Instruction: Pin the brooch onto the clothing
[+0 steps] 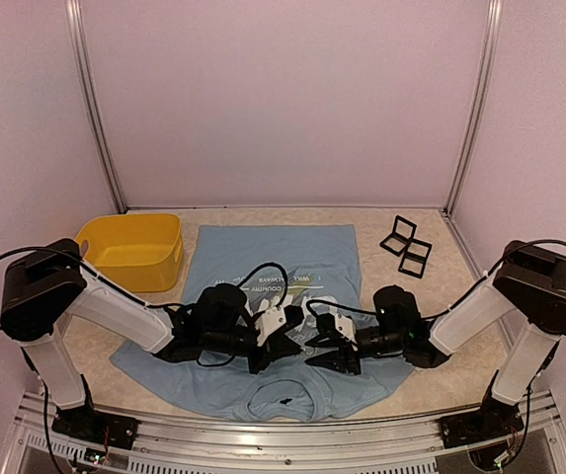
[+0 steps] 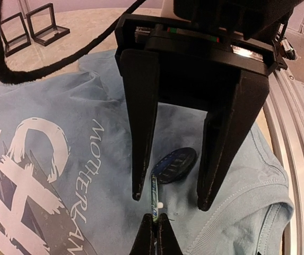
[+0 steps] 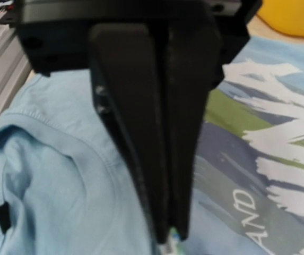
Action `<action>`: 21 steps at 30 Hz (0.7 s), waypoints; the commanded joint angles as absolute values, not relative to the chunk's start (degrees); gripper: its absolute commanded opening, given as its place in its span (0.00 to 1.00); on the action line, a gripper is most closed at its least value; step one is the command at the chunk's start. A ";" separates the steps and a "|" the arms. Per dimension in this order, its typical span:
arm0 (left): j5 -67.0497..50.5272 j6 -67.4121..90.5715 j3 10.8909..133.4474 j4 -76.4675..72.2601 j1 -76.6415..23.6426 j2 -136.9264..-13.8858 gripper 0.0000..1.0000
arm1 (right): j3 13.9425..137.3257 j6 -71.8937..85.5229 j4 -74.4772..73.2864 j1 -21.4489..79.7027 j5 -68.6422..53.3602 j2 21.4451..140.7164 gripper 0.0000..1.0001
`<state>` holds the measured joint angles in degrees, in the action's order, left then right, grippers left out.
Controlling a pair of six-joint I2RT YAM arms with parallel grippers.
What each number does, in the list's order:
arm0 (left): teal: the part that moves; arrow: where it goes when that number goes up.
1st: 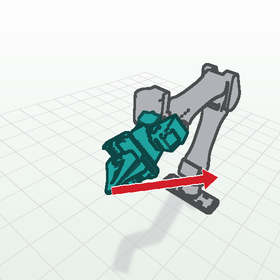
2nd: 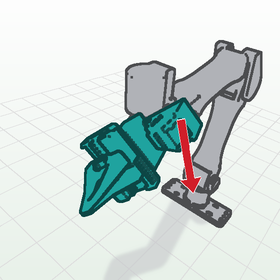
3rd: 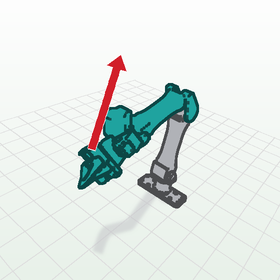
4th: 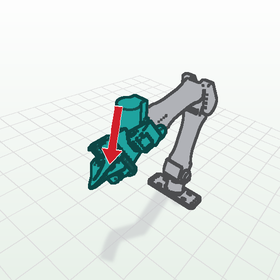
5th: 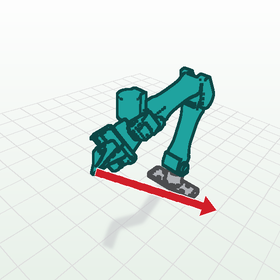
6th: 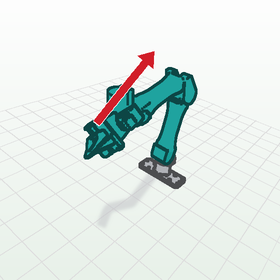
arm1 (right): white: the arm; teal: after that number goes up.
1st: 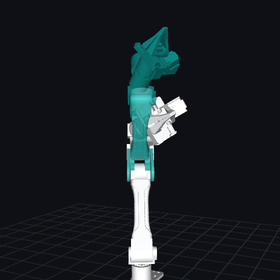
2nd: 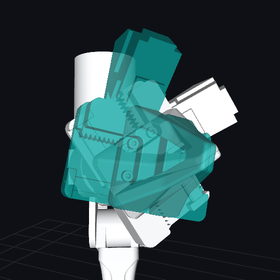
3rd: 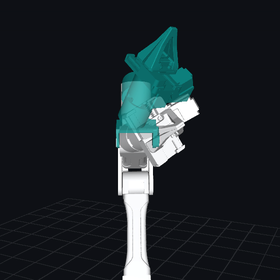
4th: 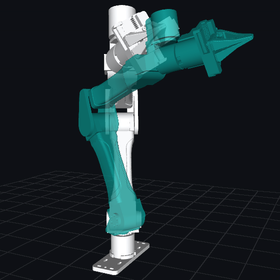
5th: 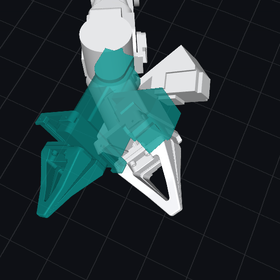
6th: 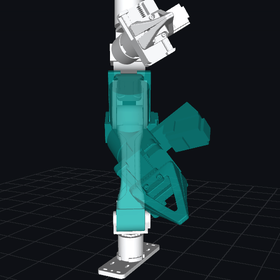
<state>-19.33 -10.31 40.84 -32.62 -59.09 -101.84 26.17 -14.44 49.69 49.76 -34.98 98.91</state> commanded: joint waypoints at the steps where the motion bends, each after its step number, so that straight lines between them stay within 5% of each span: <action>1: -18.45 -10.16 43.02 -30.43 -59.08 -99.36 0.00 | 25.84 -12.43 44.84 49.97 -35.71 99.58 0.40; 5: -18.81 -10.53 43.76 -28.20 -59.32 -97.99 0.00 | 25.53 -10.23 45.93 49.76 -32.22 102.19 0.37; 14: -18.04 -11.34 43.06 -24.11 -59.74 -94.24 0.00 | 24.87 -4.64 48.32 47.16 -32.17 105.14 0.02; 21: -17.53 -11.25 42.40 -24.47 -59.93 -92.56 0.00 | 24.51 -5.71 46.07 47.12 -32.60 104.21 0.02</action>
